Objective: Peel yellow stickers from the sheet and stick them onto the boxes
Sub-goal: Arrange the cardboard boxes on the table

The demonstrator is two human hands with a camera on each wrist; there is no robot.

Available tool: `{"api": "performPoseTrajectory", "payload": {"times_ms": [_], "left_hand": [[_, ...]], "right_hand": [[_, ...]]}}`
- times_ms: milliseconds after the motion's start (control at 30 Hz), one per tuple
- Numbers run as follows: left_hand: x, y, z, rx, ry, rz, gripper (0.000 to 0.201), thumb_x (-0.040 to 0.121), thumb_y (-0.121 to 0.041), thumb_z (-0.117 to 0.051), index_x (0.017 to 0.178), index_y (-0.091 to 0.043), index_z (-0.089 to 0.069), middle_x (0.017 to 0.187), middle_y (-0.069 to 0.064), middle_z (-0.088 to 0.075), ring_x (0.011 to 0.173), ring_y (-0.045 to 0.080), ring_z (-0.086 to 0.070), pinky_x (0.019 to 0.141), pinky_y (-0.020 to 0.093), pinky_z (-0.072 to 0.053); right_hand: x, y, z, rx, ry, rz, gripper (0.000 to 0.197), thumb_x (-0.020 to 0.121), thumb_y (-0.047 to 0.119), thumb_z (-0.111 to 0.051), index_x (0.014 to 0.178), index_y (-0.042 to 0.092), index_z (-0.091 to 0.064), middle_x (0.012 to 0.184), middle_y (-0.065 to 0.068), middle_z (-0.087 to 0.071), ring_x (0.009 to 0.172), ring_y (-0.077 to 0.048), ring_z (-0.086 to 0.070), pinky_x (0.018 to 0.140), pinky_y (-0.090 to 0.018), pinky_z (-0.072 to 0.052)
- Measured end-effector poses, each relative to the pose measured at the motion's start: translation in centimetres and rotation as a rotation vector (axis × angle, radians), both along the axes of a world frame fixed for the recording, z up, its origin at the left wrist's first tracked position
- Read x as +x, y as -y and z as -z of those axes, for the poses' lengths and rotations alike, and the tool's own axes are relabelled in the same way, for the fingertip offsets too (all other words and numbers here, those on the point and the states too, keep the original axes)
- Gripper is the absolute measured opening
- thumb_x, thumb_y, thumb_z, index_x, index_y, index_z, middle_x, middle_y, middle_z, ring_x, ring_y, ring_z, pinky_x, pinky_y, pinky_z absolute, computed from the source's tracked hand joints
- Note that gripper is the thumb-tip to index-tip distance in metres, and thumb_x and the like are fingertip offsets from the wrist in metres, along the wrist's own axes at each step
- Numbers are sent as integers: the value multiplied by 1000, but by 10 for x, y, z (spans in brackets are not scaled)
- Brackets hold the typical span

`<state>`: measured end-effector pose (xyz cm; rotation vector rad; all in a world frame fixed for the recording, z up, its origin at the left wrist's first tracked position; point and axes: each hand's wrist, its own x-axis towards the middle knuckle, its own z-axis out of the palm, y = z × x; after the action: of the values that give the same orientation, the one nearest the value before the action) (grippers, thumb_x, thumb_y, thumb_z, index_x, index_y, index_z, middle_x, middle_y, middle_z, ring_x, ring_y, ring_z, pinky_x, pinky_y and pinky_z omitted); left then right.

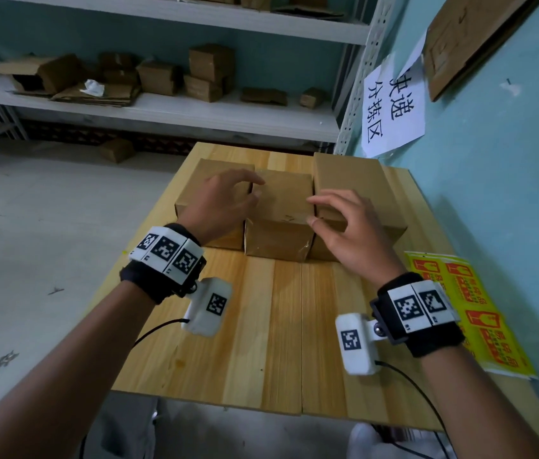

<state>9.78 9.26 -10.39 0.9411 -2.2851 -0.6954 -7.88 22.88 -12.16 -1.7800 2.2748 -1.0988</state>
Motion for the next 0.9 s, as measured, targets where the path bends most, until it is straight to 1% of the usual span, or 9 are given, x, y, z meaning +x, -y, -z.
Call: {"api": "performPoseTrajectory", "payload": {"times_ms": [67, 100, 167, 200, 300, 433, 567, 700, 900], "left_hand": [[3, 4, 3, 2, 17, -10, 32, 96, -28, -56, 127, -24, -60, 138, -3, -54, 131, 17, -45, 105, 28, -33], [4, 6, 6, -8, 44, -17, 33, 95, -30, -56, 128, -26, -59, 139, -4, -54, 131, 19, -45, 111, 38, -32], [5, 9, 11, -50, 141, -26, 35, 94, -35, -56, 128, -30, -57, 141, -7, -52, 134, 20, -42, 113, 55, -26], [5, 10, 14, -81, 180, -29, 35, 94, -37, -55, 128, -32, -57, 142, -8, -51, 136, 20, -40, 114, 58, -22], [3, 11, 18, -128, 220, -35, 35, 94, -40, -54, 129, -34, -56, 145, -11, -47, 140, 20, -35, 115, 58, -16], [0, 10, 19, -138, 227, -63, 36, 95, -42, -53, 130, -36, -56, 146, -13, -46, 140, 20, -32, 116, 54, -15], [-5, 8, 20, -141, 216, -69, 37, 98, -39, -47, 134, -34, -52, 146, -12, -46, 141, 19, -31, 116, 51, -11], [-7, 13, 24, -134, 203, -60, 37, 100, -33, -43, 137, -31, -51, 147, -12, -46, 142, 17, -30, 117, 50, -10], [-2, 16, 24, -121, 212, -69, 38, 99, -31, -45, 136, -30, -51, 147, -13, -45, 143, 16, -29, 118, 50, -10]], "right_hand": [[0, -2, -1, 62, -36, -12, 38, 92, 35, -66, 130, 30, -62, 139, 6, -48, 133, -13, -34, 102, -23, -19], [-1, -3, -1, 76, -42, -18, 41, 91, 36, -67, 131, 31, -62, 141, 6, -46, 133, -12, -32, 102, -23, -17], [-1, -3, -2, 87, -64, -17, 42, 89, 35, -70, 130, 33, -62, 143, 6, -45, 134, -13, -31, 103, -23, -16], [-1, -3, -1, 91, -93, -9, 42, 89, 35, -70, 129, 33, -63, 143, 5, -45, 134, -14, -32, 104, -24, -17], [-1, 0, 1, 100, -168, 22, 39, 88, 32, -70, 127, 34, -64, 144, 4, -45, 133, -17, -34, 106, -28, -20], [-4, 2, -1, 109, -157, 34, 37, 88, 30, -71, 124, 33, -65, 143, 4, -46, 132, -18, -35, 110, -33, -23], [-10, 3, -1, 104, -161, 38, 35, 88, 28, -72, 122, 32, -67, 144, 5, -47, 133, -17, -35, 106, -27, -19], [-14, 4, -1, 107, -150, 37, 33, 88, 27, -71, 121, 31, -68, 145, 5, -47, 134, -18, -35, 108, -30, -20], [-21, 5, -1, 88, -191, 96, 32, 90, 21, -69, 121, 28, -69, 141, 2, -51, 131, -20, -39, 106, -28, -22]]}}
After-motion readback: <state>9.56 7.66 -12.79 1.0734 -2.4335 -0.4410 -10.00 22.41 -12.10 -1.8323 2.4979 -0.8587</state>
